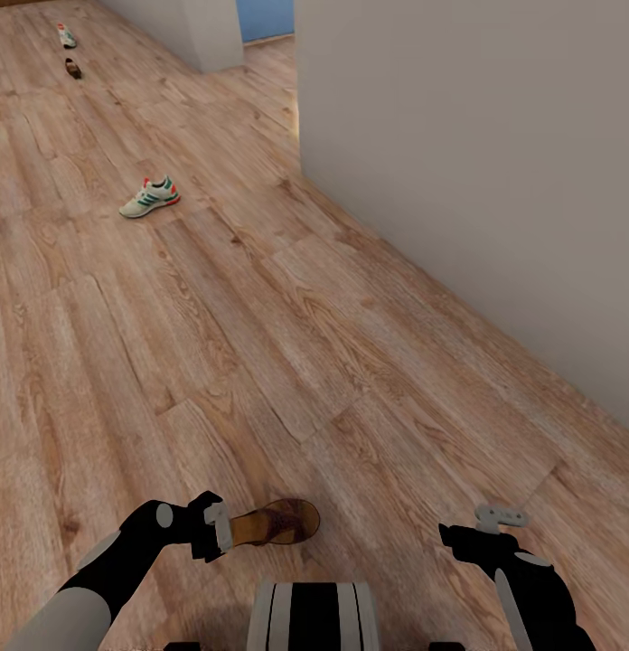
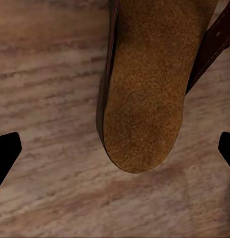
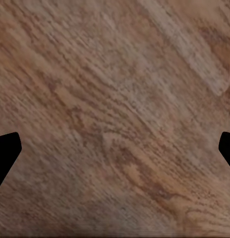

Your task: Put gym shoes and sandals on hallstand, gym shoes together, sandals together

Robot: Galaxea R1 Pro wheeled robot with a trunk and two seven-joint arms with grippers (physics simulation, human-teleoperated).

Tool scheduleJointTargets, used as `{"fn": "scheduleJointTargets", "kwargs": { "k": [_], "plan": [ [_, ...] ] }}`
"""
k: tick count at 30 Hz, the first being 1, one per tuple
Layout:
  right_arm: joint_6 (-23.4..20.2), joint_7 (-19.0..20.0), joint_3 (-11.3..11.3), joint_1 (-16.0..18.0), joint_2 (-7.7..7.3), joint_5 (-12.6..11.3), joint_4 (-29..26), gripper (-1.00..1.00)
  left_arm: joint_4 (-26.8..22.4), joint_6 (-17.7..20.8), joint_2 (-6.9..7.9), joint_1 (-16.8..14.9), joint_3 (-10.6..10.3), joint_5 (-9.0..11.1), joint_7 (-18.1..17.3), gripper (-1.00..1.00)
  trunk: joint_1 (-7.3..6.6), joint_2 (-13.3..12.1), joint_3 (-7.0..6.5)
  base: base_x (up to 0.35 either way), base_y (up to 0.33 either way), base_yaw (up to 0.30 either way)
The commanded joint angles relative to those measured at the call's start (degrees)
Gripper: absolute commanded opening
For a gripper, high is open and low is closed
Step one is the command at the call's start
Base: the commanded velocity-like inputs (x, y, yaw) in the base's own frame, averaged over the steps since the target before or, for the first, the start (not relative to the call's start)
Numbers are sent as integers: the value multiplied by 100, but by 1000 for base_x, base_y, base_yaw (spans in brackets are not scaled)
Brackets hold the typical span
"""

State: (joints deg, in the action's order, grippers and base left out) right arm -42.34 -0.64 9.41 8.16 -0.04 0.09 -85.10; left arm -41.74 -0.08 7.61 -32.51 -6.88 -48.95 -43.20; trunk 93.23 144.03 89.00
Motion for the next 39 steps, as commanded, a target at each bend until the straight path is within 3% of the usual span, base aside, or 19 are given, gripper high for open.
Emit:
{"fn": "scheduleJointTargets", "kwargs": {
  "k": [1, 9, 39],
  "plan": [
    [-29, -7, -1, 2, 0, 0, -7, 100, -10, 0, 4, -1, -16, -27, -13, 100, 1, 3, 26, 0, 0, 0],
    [-29, -7, -1, 4, -2, 0, -7, 100, -15, 0, 4, -1, -16, -27, -13, 100, 22, 14, 203, 0, 0, 0],
    [-29, -7, -1, 2, 1, 0, -7, 100, -18, 0, 4, -1, -16, -27, -13, 100, 22, 14, 308, 0, 0, 0]
  ]
}}
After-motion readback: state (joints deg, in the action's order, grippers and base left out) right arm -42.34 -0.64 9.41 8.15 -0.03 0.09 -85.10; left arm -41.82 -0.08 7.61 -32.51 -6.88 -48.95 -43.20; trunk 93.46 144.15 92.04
